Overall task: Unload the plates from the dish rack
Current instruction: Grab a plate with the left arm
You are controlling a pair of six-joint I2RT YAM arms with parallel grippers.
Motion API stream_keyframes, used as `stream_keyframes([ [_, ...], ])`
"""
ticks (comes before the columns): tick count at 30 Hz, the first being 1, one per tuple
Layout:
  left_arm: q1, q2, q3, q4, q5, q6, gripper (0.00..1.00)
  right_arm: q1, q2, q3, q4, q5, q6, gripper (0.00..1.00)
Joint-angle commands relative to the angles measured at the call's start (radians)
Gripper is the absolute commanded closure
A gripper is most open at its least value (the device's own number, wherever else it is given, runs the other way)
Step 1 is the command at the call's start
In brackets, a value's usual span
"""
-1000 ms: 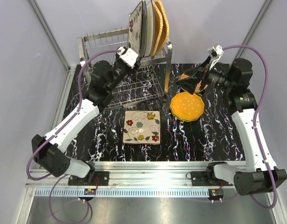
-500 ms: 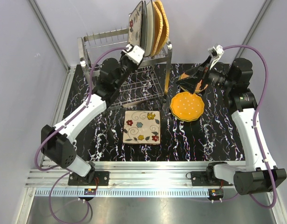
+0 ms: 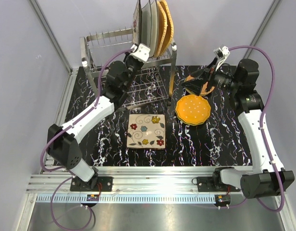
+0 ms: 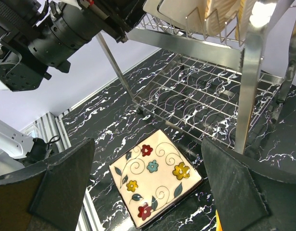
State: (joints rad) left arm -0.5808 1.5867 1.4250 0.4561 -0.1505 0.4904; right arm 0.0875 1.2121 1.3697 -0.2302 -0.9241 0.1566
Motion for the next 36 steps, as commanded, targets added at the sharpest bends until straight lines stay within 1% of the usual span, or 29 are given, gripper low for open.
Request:
stream_keyframes([
  [1, 0.006, 0.016, 0.041, 0.182, -0.015, -0.001, 0.94, -0.011, -0.002, 0.026, 0.023, 0.014, 0.0, 0.0],
  [2, 0.003, 0.015, 0.045, 0.193, -0.015, 0.007, 0.96, -0.011, 0.001, 0.023, 0.022, 0.014, -0.002, 0.0],
  [3, -0.001, 0.013, 0.049, 0.2, -0.014, 0.017, 1.0, -0.011, 0.001, 0.023, 0.023, 0.014, 0.0, 0.0],
  [11, -0.04, 0.009, 0.126, 0.21, 0.026, 0.109, 1.0, -0.014, 0.01, 0.022, 0.034, 0.013, 0.009, 0.0],
  [16, -0.068, 0.01, 0.212, 0.216, 0.038, 0.155, 1.0, -0.017, 0.009, 0.019, 0.035, 0.013, 0.011, 0.0],
  [20, -0.073, 0.01, 0.27, 0.213, 0.045, 0.157, 1.0, -0.015, 0.003, 0.014, 0.038, 0.014, 0.012, 0.0],
  [25, -0.074, 0.004, 0.29, 0.219, 0.043, 0.155, 1.0, -0.015, -0.002, 0.014, 0.038, 0.014, 0.011, 0.0],
  [36, -0.074, -0.001, 0.37, 0.196, 0.088, 0.155, 1.0, -0.015, 0.001, 0.012, 0.042, 0.014, 0.015, 0.0],
])
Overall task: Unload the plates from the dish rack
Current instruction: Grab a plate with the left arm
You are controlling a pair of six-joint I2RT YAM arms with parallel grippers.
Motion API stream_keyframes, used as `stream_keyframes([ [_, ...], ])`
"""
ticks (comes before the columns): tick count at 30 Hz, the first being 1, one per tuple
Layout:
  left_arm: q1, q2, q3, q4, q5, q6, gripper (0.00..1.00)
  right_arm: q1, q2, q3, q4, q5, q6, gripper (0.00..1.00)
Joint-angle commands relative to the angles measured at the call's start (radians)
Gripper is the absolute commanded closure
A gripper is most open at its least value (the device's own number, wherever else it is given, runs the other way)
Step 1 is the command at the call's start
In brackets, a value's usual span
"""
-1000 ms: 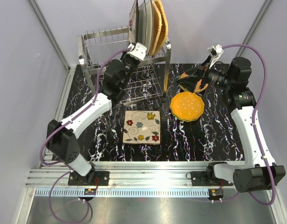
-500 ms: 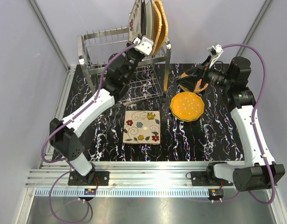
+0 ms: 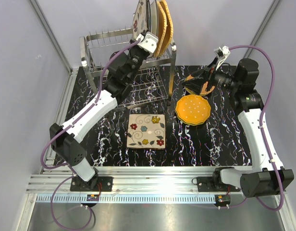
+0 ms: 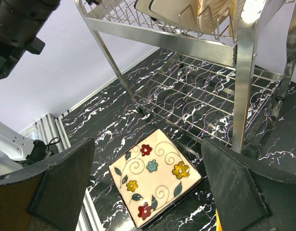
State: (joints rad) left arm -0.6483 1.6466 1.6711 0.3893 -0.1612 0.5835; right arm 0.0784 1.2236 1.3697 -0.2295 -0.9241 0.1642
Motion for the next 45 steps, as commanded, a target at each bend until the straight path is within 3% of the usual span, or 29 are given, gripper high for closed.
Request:
stream_keyframes([
  [1, -0.005, -0.061, 0.128, 0.258, 0.109, 0.062, 1.0, -0.005, -0.01, 0.011, 0.042, 0.014, 0.009, 0.0],
  [11, -0.01, -0.06, 0.182, 0.241, 0.129, 0.056, 1.0, -0.006, -0.01, 0.014, 0.044, 0.014, 0.011, 0.0],
  [24, -0.013, -0.113, 0.145, 0.22, 0.121, 0.096, 1.0, -0.008, -0.007, 0.02, 0.045, 0.01, 0.015, 0.0],
  [45, -0.025, -0.211, 0.078, 0.025, 0.147, 0.423, 1.0, -0.008, -0.004, 0.023, 0.044, 0.004, 0.017, 0.0],
])
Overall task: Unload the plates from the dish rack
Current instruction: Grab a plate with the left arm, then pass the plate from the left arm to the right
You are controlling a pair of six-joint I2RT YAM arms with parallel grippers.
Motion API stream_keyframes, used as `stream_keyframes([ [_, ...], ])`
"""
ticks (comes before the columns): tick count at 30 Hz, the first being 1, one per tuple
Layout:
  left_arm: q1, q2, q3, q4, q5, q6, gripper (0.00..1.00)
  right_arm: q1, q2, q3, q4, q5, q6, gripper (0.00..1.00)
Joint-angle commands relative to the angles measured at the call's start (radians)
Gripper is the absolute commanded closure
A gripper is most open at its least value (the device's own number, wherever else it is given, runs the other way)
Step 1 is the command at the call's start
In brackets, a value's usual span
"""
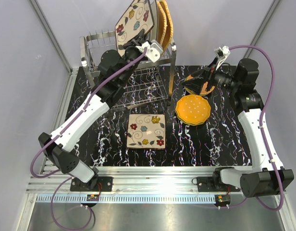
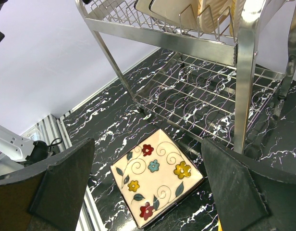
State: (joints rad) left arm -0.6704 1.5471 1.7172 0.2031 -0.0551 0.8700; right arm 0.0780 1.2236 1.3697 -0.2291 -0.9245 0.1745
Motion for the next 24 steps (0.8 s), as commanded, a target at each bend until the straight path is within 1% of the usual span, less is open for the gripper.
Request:
stream_keyframes([
  [1, -0.003, -0.114, 0.028, 0.21, 0.038, 0.144, 1.0, -0.007, -0.004, 0.022, 0.043, 0.004, 0.008, 0.0],
  [9, -0.003, -0.165, 0.001, 0.164, 0.029, 0.205, 1.0, -0.007, -0.003, 0.034, 0.043, -0.007, 0.011, 0.0],
  [13, -0.012, -0.212, -0.042, 0.141, 0.02, 0.237, 1.0, -0.007, 0.004, 0.045, 0.05, -0.017, 0.023, 0.0],
  [20, -0.041, -0.327, -0.125, 0.062, 0.005, 0.287, 1.0, -0.007, 0.019, 0.068, 0.066, -0.04, 0.065, 0.0],
  [24, -0.08, -0.396, -0.169, 0.003, -0.02, 0.326, 1.0, -0.007, 0.04, 0.095, 0.079, -0.056, 0.1, 0.0],
])
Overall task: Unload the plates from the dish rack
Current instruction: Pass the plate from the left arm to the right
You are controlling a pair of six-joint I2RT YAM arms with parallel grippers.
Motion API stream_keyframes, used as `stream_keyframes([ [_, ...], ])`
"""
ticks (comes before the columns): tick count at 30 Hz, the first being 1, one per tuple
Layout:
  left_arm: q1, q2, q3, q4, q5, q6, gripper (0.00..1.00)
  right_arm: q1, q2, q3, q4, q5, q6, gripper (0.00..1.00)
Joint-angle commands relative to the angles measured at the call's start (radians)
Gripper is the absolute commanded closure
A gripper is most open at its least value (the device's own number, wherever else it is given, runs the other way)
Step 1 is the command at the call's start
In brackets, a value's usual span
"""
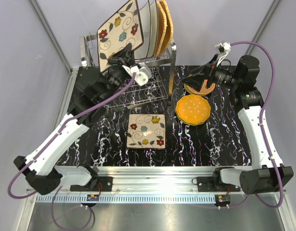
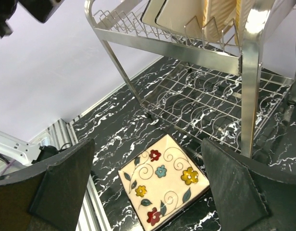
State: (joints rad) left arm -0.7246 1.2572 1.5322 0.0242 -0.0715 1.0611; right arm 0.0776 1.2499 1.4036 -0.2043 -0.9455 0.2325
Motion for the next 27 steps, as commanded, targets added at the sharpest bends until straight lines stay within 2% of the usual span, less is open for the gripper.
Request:
stream_keyframes([
  [1, -0.042, -0.117, 0.008, 0.171, -0.008, 0.149, 1.0, -0.007, 0.019, 0.072, 0.049, -0.039, 0.051, 0.0],
  [10, -0.162, -0.246, -0.092, 0.092, -0.086, 0.224, 1.0, -0.002, 0.089, 0.208, 0.043, -0.101, 0.235, 0.01],
  [14, -0.223, -0.28, -0.116, 0.044, -0.128, 0.25, 1.0, 0.011, 0.118, 0.293, -0.032, -0.105, 0.3, 0.02],
  [22, -0.39, -0.305, -0.155, -0.021, -0.22, 0.329, 1.0, 0.048, 0.115, 0.337, -0.052, -0.13, 0.418, 0.03],
  [27, -0.49, -0.301, -0.182, -0.046, -0.286, 0.362, 1.0, 0.1, 0.074, 0.302, -0.086, -0.118, 0.464, 0.03],
])
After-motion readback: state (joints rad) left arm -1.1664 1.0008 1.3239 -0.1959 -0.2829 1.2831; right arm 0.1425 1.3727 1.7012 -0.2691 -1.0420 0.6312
